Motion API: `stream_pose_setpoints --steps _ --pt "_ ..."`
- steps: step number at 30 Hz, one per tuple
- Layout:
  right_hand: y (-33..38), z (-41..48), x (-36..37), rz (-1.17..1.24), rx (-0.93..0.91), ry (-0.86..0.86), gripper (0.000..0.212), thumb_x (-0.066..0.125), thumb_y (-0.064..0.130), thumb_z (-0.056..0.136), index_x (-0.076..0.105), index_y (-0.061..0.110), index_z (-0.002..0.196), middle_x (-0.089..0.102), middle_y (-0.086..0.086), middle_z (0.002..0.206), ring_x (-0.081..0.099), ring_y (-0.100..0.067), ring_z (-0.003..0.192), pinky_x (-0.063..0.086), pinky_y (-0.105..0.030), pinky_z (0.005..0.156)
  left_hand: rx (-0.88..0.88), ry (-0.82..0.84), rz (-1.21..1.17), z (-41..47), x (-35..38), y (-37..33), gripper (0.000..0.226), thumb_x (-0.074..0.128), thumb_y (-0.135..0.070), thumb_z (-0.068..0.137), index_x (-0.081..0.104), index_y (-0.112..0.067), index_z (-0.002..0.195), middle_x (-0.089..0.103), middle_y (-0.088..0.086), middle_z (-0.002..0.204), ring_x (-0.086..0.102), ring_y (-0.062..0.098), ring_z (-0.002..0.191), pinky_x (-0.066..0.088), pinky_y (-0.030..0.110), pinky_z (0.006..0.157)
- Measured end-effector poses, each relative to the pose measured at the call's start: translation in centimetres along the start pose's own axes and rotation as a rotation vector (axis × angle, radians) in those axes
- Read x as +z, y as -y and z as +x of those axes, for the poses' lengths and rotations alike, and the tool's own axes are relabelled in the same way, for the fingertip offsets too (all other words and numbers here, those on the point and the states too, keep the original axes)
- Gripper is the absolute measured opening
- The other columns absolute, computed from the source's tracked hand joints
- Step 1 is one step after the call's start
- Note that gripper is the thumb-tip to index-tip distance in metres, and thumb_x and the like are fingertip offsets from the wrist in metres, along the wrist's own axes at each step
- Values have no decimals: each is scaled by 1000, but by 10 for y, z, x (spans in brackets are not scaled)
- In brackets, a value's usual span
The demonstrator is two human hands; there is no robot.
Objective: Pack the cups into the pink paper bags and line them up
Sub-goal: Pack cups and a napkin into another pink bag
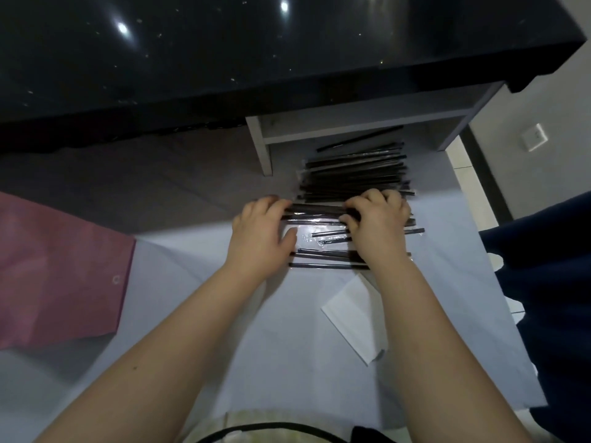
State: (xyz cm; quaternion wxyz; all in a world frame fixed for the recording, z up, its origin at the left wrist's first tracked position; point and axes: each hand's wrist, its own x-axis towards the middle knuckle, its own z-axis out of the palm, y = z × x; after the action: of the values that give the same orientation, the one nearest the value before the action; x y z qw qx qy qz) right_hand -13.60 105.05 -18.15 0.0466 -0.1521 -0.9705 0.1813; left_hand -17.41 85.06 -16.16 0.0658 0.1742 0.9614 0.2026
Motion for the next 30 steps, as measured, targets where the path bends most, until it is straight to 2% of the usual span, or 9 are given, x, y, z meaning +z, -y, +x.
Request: stream_pose_setpoints --steps 5,11,13,14,17,20,23,27,30 --pt "-2 4 -4 87 -66 -61 8 73 21 84 77 18 90 67 -3 94 49 -34 100 25 -38 87 -17 -24 2 3 -5 2 49 65 -30 86 55 -20 134 54 5 134 43 30 123 36 40 97" --pt "2 1 -24 95 -102 -76 9 64 17 92 71 15 97 70 -2 92 57 -28 94 25 -36 94 -29 -107 -32 1 -29 -1 52 65 -29 86 52 -21 136 51 3 136 40 28 126 34 41 100" --pt "10 -3 -36 133 -112 -77 8 57 16 96 64 14 99 66 -3 83 57 -28 83 32 -36 85 -26 -150 -36 -4 -41 -3 53 65 -27 86 51 -20 137 51 4 136 39 29 126 33 41 100" --pt "16 -5 -41 164 -113 -63 6 54 16 98 59 16 99 62 1 79 56 -26 76 35 -33 73 -24 -176 -36 -8 -48 -3 54 65 -26 85 51 -21 137 50 4 135 38 29 127 33 42 100" --pt "39 -17 -55 198 -154 57 11 42 19 101 38 29 98 45 20 75 46 -5 64 27 -28 51 -27 -281 -49 -25 -69 0 54 67 -22 83 53 -21 135 51 3 135 35 28 128 31 42 99" --pt "68 -32 -63 229 -255 129 5 39 32 102 37 27 104 49 14 77 52 -16 68 29 -31 52 -41 -371 -66 -47 -91 5 54 69 -22 82 54 -22 134 51 3 136 34 27 128 31 41 98" --pt "100 -46 -69 293 -290 151 20 49 44 97 42 26 102 55 10 76 52 -19 70 36 -35 58 -43 -429 -79 -72 -115 13 56 68 -21 81 54 -22 135 52 1 136 35 26 128 31 40 98" --pt "134 -60 -75 365 -365 158 14 51 37 98 42 32 90 56 8 70 52 -5 60 41 -24 51 3 -480 -91 -103 -153 30 53 67 -19 82 56 -21 134 58 0 129 46 26 122 38 42 101" --pt "166 -65 -86 409 -445 131 18 49 35 99 38 36 85 51 4 64 48 -9 52 37 -20 42 43 -478 -81 -121 -187 48 47 66 -17 83 59 -18 130 66 2 116 57 27 111 44 45 94"
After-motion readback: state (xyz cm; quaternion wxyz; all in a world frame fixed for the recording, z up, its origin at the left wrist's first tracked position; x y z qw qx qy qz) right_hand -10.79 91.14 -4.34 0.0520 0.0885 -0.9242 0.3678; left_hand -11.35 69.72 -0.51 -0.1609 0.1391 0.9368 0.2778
